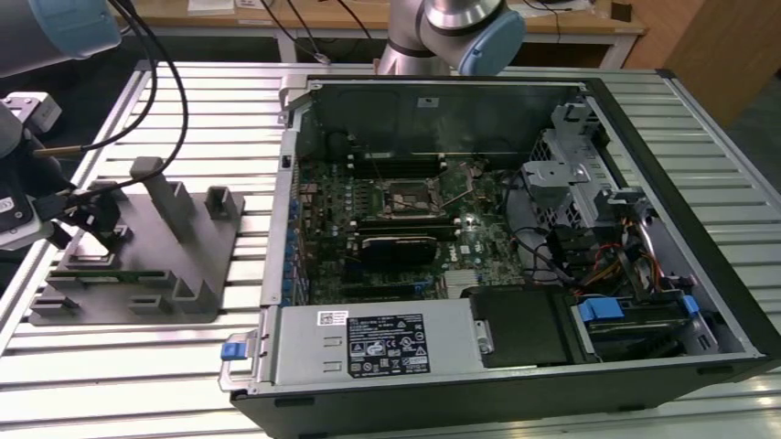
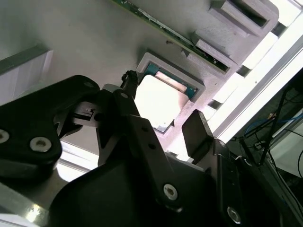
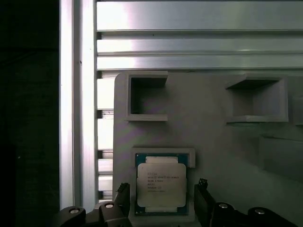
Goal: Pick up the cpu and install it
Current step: 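Pick up the cpu and move it towards the insertion slot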
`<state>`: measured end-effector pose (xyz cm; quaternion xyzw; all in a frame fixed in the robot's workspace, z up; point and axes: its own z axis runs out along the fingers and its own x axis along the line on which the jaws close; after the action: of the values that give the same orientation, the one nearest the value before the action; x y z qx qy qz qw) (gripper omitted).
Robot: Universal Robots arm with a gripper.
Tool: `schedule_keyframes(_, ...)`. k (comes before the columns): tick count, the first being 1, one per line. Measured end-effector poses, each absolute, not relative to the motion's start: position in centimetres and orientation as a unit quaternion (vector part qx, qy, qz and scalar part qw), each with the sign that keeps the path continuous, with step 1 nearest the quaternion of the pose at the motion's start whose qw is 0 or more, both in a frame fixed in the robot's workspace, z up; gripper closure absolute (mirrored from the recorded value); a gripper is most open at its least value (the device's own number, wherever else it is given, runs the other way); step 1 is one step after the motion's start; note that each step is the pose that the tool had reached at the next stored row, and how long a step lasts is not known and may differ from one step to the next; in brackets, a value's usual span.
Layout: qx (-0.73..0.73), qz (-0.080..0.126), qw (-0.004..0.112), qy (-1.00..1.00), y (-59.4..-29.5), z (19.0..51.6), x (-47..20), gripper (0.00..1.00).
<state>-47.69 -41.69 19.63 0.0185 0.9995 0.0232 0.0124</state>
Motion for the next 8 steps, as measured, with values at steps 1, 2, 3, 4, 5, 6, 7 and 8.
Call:
schedule_keyframes(1, 0.016, 0.023, 0.012, 1.000, -41.69, 19.61, -47.68, 0.35)
schedule_keyframes(2, 0.014, 0.023, 0.012, 1.000, -41.68, 19.59, -47.67, 0.35)
schedule_keyframes(3, 0.012, 0.023, 0.012, 1.000, -41.66, 19.57, -47.67, 0.35)
schedule_keyframes(4, 0.010, 0.023, 0.012, 1.000, -41.63, 19.54, -47.65, 0.35)
schedule_keyframes(5, 0.009, 0.023, 0.012, 1.000, -41.60, 19.52, -47.59, 0.35)
schedule_keyframes(6, 0.009, 0.023, 0.012, 1.000, -41.57, 19.48, -47.53, 0.35)
schedule_keyframes(7, 0.009, 0.023, 0.012, 1.000, -41.53, 19.44, -47.49, 0.35)
schedule_keyframes(8, 0.009, 0.023, 0.012, 1.000, -41.49, 19.38, -47.49, 0.35)
